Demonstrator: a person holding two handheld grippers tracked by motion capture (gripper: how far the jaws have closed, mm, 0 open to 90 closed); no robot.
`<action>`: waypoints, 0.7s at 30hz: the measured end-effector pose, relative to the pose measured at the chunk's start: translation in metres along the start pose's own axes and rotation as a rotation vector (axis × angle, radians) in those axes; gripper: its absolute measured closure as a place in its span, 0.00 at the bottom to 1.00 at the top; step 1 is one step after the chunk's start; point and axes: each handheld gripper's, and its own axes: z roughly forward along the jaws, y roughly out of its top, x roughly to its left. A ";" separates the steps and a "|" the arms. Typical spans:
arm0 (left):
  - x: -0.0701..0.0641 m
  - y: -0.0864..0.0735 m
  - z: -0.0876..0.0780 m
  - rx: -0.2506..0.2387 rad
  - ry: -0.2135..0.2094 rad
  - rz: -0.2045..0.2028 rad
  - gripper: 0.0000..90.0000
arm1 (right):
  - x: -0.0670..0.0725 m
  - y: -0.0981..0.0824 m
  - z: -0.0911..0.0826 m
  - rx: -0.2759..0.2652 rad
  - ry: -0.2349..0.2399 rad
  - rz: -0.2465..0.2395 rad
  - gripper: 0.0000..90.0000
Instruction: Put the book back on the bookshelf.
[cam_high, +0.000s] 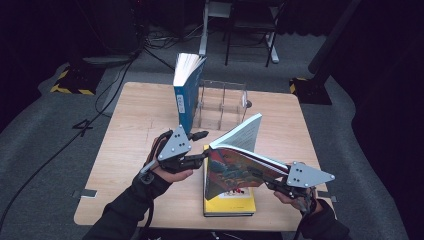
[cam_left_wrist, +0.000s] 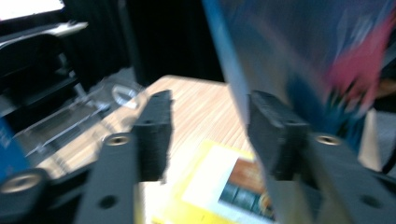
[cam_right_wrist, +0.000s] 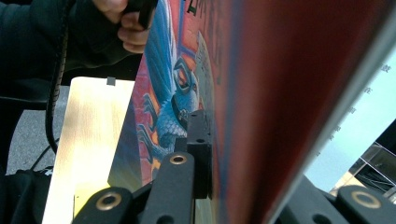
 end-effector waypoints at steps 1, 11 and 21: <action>0.000 0.000 0.000 0.000 0.000 0.000 0.48 | 0.000 0.000 0.000 0.000 0.000 0.000 0.91; -0.010 -0.041 -0.011 0.111 -0.006 -0.052 0.36 | 0.000 -0.007 -0.004 0.003 -0.017 0.039 0.91; -0.028 -0.069 -0.002 0.190 -0.137 -0.060 0.29 | 0.000 -0.010 -0.006 -0.001 -0.012 0.043 0.91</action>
